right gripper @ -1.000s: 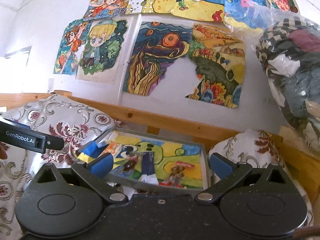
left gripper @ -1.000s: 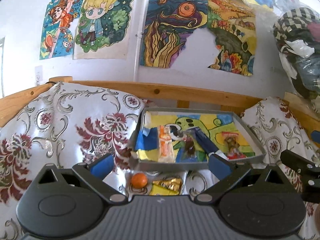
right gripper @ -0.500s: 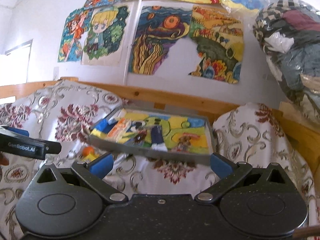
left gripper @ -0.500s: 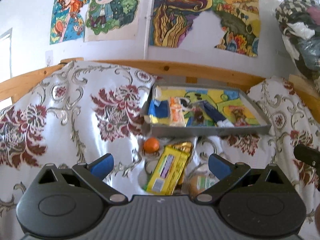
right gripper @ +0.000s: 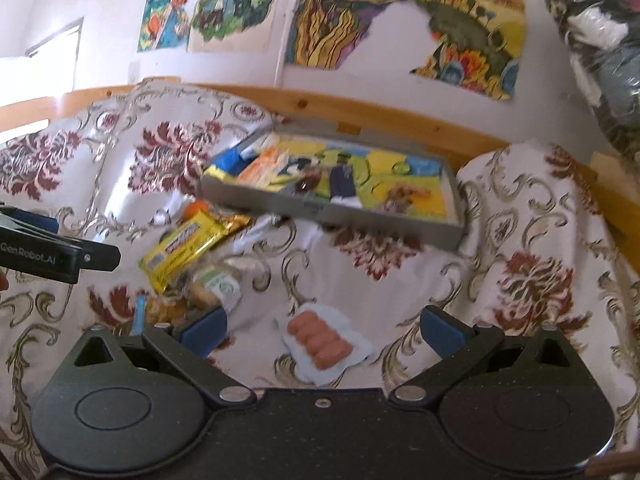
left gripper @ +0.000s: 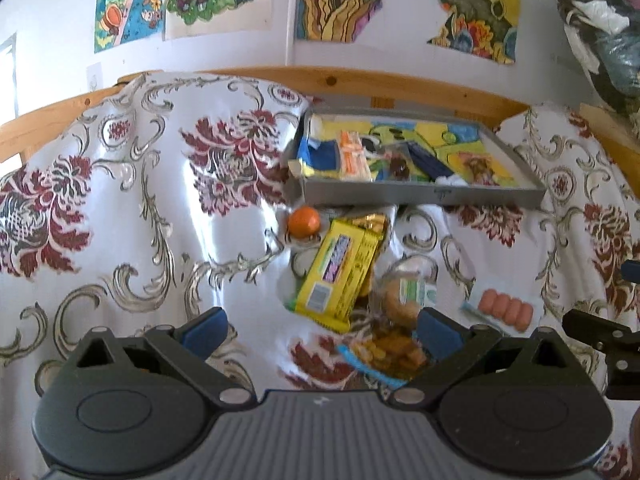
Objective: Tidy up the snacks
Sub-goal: 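Move the right tool over the pink sausage pack while the left tool approaches the blue-and-yellow snack bag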
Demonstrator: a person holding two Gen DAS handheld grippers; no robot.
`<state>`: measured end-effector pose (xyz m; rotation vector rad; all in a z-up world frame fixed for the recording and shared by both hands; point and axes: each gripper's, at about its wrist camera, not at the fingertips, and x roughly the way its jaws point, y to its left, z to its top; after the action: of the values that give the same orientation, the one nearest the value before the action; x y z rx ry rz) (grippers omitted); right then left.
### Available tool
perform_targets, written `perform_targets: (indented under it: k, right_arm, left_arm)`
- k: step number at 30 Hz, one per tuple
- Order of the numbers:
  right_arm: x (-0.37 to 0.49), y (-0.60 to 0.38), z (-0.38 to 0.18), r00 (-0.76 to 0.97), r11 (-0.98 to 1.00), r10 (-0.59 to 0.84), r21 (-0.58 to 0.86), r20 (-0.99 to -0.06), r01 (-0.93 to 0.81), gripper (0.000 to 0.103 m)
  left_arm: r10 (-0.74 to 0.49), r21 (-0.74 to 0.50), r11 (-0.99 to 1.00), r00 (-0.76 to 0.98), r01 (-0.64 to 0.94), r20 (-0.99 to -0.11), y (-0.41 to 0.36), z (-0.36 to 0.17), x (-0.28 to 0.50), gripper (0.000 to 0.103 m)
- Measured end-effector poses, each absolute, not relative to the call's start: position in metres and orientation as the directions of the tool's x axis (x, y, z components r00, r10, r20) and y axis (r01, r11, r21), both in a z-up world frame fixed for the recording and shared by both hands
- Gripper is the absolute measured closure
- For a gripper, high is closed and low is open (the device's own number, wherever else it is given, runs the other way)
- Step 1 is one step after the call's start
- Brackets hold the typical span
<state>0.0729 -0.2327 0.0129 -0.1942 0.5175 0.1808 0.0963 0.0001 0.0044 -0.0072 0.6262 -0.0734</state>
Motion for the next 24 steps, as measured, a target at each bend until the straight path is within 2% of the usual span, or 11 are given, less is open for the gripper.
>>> perform_targets:
  k: [8,24]
  right_arm:
    - [0.080,-0.232,-0.001,0.809,0.960,0.139,-0.121,-0.570,-0.251,0.001]
    - [0.098,-0.244,-0.014,0.783,0.962,0.131,-0.112,-0.608,-0.247,0.001]
  left_arm:
    - [-0.085,-0.024,0.996,0.771,0.090,-0.631,-0.004,-0.005,0.096,0.000]
    - [-0.146,-0.083,0.989,0.709,0.122,-0.690,-0.009,-0.013,0.112,0.000]
